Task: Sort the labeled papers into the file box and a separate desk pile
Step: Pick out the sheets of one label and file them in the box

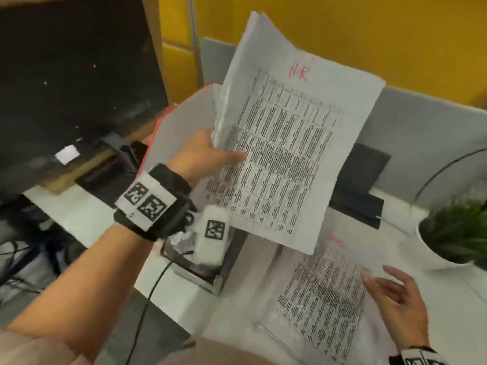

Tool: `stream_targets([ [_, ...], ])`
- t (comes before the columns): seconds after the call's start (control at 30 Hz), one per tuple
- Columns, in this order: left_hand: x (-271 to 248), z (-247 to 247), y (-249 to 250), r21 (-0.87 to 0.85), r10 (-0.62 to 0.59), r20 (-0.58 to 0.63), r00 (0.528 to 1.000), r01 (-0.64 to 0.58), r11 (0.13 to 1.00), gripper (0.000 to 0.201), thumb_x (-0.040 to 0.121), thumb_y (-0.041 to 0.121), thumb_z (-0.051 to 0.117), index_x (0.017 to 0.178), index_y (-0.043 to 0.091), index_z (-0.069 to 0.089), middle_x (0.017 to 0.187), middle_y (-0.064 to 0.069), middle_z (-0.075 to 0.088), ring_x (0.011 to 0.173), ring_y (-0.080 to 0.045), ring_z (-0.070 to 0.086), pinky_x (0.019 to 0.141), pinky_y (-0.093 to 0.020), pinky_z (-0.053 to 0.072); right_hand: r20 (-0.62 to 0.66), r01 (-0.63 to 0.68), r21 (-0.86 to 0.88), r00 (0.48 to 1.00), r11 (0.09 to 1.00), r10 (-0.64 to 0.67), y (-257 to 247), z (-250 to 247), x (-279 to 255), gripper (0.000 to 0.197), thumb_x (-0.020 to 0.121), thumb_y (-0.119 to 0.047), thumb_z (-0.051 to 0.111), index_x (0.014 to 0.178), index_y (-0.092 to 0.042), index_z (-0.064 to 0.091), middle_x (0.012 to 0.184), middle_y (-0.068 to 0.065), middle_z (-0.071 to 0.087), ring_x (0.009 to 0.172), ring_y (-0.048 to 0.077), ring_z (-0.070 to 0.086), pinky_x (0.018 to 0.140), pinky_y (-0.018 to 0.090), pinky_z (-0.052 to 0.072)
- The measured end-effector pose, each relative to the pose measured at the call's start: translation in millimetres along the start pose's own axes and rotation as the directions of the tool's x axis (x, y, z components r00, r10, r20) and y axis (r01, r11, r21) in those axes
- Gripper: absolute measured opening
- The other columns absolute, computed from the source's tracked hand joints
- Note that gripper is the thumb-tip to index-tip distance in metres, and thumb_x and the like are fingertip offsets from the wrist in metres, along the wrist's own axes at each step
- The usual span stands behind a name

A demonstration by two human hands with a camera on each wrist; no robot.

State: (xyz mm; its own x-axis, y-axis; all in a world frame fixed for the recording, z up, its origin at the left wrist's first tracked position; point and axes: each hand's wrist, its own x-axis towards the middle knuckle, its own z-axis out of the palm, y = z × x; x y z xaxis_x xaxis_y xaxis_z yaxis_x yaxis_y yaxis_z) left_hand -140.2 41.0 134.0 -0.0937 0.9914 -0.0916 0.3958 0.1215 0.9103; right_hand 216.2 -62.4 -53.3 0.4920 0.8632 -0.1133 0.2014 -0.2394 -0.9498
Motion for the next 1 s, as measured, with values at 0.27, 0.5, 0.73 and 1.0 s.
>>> stream_targets([
  [0.27,22.7,-113.8,-31.5,0.088,-0.154,-0.225,0.962,0.178,0.98,0.026,0.069,0.035,0.078,0.091,0.027,0.066,0.08,0.01,0.073,0.077,-0.007,0.067,0.063,-0.027,0.049,-0.129,-0.123,-0.363,0.988,0.924,0.081,41.3,4.3,-5.3,0.065,0.052,-0.019,0.091,0.108,-0.01,0.059,0.098,0.023,0.065,0.082,0.027,0.059,0.08,0.034,0.048],
  [0.5,54.4,-112.7,-68.3,0.413,-0.136,-0.287,0.948,0.25,0.875,0.042,0.064,0.028,0.083,0.093,0.005,0.062,0.082,-0.005,0.062,0.075,-0.02,0.059,0.064,-0.029,0.045,-0.136,-0.18,-0.453,0.982,0.873,0.132,40.2,11.5,-13.5,0.081,0.048,-0.013,0.092,0.118,0.005,0.053,0.112,0.03,0.058,0.1,0.043,0.057,0.097,0.05,0.043],
  [0.73,65.4,-75.7,-96.7,0.662,0.047,-0.19,0.981,0.092,0.744,0.039,0.076,0.005,0.068,0.114,-0.001,0.06,0.11,-0.024,0.063,0.103,-0.037,0.059,0.08,-0.033,0.043,-0.097,-0.16,-0.451,0.987,0.878,0.13,35.2,12.6,-19.2,0.085,0.047,-0.003,0.091,0.122,0.007,0.05,0.119,0.035,0.052,0.105,0.047,0.054,0.098,0.054,0.041],
  [1.0,83.7,-64.6,-113.0,0.803,-0.159,-0.061,0.985,0.144,0.579,0.058,0.075,0.009,0.074,0.127,0.007,0.05,0.12,-0.016,0.058,0.11,-0.032,0.055,0.091,-0.036,0.044,-0.023,-0.148,-0.39,0.988,0.909,0.151,30.9,10.0,-19.1,0.081,0.057,0.017,0.079,0.128,0.017,0.04,0.125,0.046,0.04,0.117,0.057,0.037,0.107,0.06,0.021],
])
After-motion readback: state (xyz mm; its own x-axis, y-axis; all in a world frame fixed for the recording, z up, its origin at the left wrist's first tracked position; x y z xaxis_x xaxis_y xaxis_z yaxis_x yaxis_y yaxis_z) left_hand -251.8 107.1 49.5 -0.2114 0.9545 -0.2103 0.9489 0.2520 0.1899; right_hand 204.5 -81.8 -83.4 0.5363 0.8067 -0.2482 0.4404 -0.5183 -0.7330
